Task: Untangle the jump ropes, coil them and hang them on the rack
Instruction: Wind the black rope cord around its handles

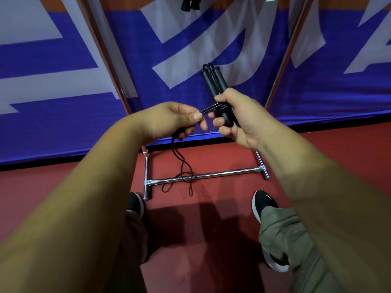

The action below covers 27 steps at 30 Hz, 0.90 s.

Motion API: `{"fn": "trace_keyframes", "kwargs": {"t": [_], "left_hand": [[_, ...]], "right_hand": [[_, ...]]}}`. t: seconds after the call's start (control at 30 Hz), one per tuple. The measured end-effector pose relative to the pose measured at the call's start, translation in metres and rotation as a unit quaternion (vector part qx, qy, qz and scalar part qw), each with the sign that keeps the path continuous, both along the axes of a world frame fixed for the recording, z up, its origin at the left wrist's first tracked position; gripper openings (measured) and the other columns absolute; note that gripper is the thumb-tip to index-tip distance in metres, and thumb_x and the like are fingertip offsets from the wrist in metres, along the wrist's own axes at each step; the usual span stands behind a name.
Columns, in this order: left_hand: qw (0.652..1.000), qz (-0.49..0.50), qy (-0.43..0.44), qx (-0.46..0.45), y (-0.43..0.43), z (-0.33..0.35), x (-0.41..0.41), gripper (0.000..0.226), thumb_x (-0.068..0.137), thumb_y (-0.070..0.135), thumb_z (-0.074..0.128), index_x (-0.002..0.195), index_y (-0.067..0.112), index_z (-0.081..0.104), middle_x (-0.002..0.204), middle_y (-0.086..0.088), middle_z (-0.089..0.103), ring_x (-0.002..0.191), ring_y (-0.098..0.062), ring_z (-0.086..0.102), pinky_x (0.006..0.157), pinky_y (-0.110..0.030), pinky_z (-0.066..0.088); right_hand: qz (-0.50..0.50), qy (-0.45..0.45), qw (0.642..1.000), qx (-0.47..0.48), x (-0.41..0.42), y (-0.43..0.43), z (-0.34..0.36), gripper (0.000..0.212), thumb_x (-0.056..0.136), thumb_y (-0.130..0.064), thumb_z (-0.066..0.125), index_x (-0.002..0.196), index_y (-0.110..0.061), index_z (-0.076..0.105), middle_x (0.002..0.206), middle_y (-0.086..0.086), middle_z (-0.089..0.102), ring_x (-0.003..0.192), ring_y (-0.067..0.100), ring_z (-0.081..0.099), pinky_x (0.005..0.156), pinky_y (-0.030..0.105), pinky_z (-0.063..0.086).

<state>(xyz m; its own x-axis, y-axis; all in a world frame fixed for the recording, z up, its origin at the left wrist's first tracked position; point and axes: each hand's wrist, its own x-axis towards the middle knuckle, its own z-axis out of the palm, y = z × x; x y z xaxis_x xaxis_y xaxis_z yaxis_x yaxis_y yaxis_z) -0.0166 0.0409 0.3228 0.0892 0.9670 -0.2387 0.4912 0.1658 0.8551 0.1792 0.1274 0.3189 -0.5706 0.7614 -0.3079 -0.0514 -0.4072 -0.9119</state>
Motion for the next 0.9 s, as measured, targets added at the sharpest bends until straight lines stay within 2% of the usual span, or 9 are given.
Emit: {"fn": "trace_keyframes", "kwargs": {"t": [0.1, 0.23, 0.33, 0.43, 0.53, 0.6, 0.7, 0.8, 0.9], "left_hand": [[1.000, 0.002, -0.010, 0.005, 0.003, -0.002, 0.001, 0.033, 0.111, 0.038, 0.051, 0.109, 0.018, 0.077, 0.079, -0.006, 0.053, 0.073, -0.017, 0.050, 0.076, -0.030, 0.046], [1.000, -0.006, 0.017, -0.007, 0.004, -0.006, -0.005, 0.026, 0.111, 0.031, 0.053, 0.109, 0.024, 0.078, 0.082, -0.004, 0.064, 0.079, -0.017, 0.062, 0.086, -0.033, 0.054], [0.997, -0.022, 0.058, -0.046, 0.004, -0.010, -0.005, 0.021, 0.109, 0.026, 0.057, 0.112, 0.028, 0.078, 0.098, 0.003, 0.079, 0.099, -0.016, 0.072, 0.105, -0.043, 0.054], [0.991, -0.020, 0.122, -0.058, 0.007, -0.013, -0.004, 0.013, 0.103, 0.028, 0.067, 0.106, 0.031, 0.079, 0.103, 0.010, 0.080, 0.106, -0.013, 0.073, 0.107, -0.046, 0.054], [0.989, 0.018, 0.138, -0.043, 0.011, -0.019, -0.004, 0.007, 0.093, 0.027, 0.080, 0.099, 0.031, 0.081, 0.096, 0.009, 0.079, 0.103, -0.018, 0.074, 0.099, -0.043, 0.060], [0.991, 0.054, 0.125, -0.010, 0.014, -0.024, -0.004, 0.009, 0.087, 0.023, 0.086, 0.091, 0.030, 0.081, 0.088, 0.008, 0.079, 0.091, -0.015, 0.076, 0.082, -0.031, 0.064], [0.989, 0.073, 0.115, 0.059, 0.016, -0.021, -0.006, 0.025, 0.087, 0.001, 0.076, 0.084, 0.025, 0.078, 0.076, 0.008, 0.076, 0.069, -0.005, 0.070, 0.065, -0.025, 0.056], [0.993, -0.012, 0.068, 0.099, 0.013, -0.017, -0.008, 0.033, 0.086, -0.017, 0.063, 0.099, 0.010, 0.077, 0.102, -0.006, 0.080, 0.096, -0.020, 0.077, 0.089, -0.037, 0.062], [0.997, -0.029, -0.031, 0.058, 0.012, -0.015, -0.006, 0.022, 0.086, -0.017, 0.070, 0.094, 0.003, 0.071, 0.118, -0.010, 0.077, 0.115, -0.028, 0.073, 0.099, -0.042, 0.060]], "right_hand": [[-0.004, 0.016, 1.000, -0.026, -0.002, 0.001, 0.001, 0.015, 0.100, -0.020, 0.061, 0.097, -0.005, 0.061, 0.078, 0.013, 0.063, 0.058, 0.017, 0.060, 0.055, 0.032, 0.059], [0.019, -0.031, 0.999, -0.016, -0.001, 0.005, -0.003, 0.016, 0.097, -0.023, 0.066, 0.096, -0.007, 0.065, 0.078, 0.012, 0.065, 0.063, 0.020, 0.062, 0.071, 0.046, 0.065], [0.045, -0.049, 0.998, -0.003, -0.001, 0.003, -0.006, 0.014, 0.098, -0.023, 0.068, 0.096, -0.010, 0.063, 0.078, 0.010, 0.062, 0.054, 0.015, 0.051, 0.051, 0.030, 0.050], [0.092, -0.035, 0.995, -0.012, -0.002, 0.001, -0.008, 0.016, 0.098, -0.022, 0.071, 0.097, -0.010, 0.061, 0.078, 0.010, 0.061, 0.053, 0.012, 0.040, 0.044, 0.023, 0.027], [0.151, -0.036, 0.988, -0.025, 0.001, 0.001, -0.006, 0.017, 0.099, -0.023, 0.071, 0.097, -0.009, 0.061, 0.082, 0.011, 0.061, 0.053, 0.012, 0.037, 0.043, 0.022, 0.023], [0.220, -0.045, 0.974, -0.036, 0.004, 0.000, -0.005, 0.017, 0.099, -0.024, 0.069, 0.101, -0.008, 0.061, 0.084, 0.010, 0.062, 0.055, 0.010, 0.035, 0.044, 0.021, 0.023], [0.316, -0.073, 0.944, -0.065, 0.010, -0.002, -0.005, 0.024, 0.091, -0.023, 0.070, 0.104, -0.007, 0.057, 0.083, 0.009, 0.064, 0.051, 0.008, 0.035, 0.042, 0.018, 0.025], [0.387, -0.096, 0.912, -0.099, 0.013, -0.001, -0.007, 0.024, 0.090, -0.020, 0.072, 0.101, -0.007, 0.055, 0.080, 0.009, 0.062, 0.047, 0.006, 0.036, 0.039, 0.018, 0.027], [0.465, -0.129, 0.869, -0.111, 0.016, 0.000, -0.010, 0.034, 0.094, -0.020, 0.064, 0.125, -0.005, 0.062, 0.080, 0.010, 0.059, 0.046, 0.007, 0.035, 0.041, 0.020, 0.023]]}}
